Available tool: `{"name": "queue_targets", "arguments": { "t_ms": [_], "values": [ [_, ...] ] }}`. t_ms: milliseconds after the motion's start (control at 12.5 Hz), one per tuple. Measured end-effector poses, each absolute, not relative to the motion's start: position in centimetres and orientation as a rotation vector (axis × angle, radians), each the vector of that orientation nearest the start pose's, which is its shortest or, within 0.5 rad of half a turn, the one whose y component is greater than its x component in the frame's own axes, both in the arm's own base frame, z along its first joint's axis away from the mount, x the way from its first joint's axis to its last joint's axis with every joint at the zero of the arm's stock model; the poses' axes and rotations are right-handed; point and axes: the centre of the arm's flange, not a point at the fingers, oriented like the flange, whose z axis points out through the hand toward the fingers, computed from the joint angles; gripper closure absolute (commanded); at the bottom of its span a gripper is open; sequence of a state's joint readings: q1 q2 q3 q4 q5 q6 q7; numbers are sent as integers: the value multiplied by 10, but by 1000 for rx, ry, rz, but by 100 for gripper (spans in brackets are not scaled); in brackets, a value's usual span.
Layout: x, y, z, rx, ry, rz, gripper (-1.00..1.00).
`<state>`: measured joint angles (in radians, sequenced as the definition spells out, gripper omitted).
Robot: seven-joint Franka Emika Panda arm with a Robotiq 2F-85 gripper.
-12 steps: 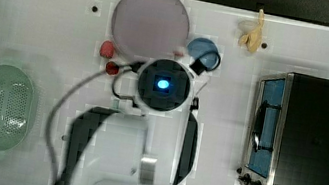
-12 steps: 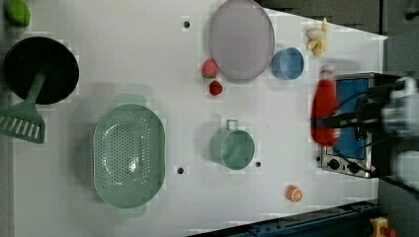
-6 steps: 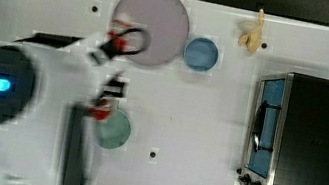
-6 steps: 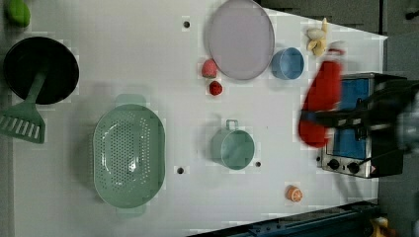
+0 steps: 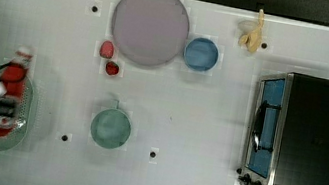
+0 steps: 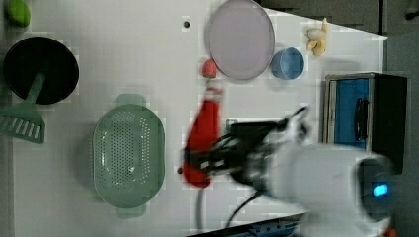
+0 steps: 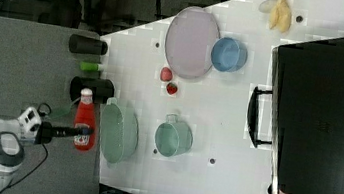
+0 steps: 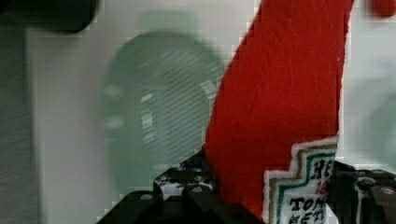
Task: Pick Ketchup from the table and place it in strainer.
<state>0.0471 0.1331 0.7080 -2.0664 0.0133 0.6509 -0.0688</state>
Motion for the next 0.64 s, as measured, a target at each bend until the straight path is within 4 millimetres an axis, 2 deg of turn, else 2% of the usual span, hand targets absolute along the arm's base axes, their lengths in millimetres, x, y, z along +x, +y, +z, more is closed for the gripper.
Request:
{"name": "queue_targets", "arguments": {
  "t_ms": [80, 240, 320, 480, 640],
  "values": [
    [408, 407, 372, -3008, -13, 73, -32],
    [397, 435, 341, -2955, 54, 136, -74],
    [396, 442, 322, -2929, 87, 170, -96],
    [393, 442, 288, -2914, 162, 249, -100],
    [398, 429, 275, -2931, 262, 292, -100]
  ]
}}
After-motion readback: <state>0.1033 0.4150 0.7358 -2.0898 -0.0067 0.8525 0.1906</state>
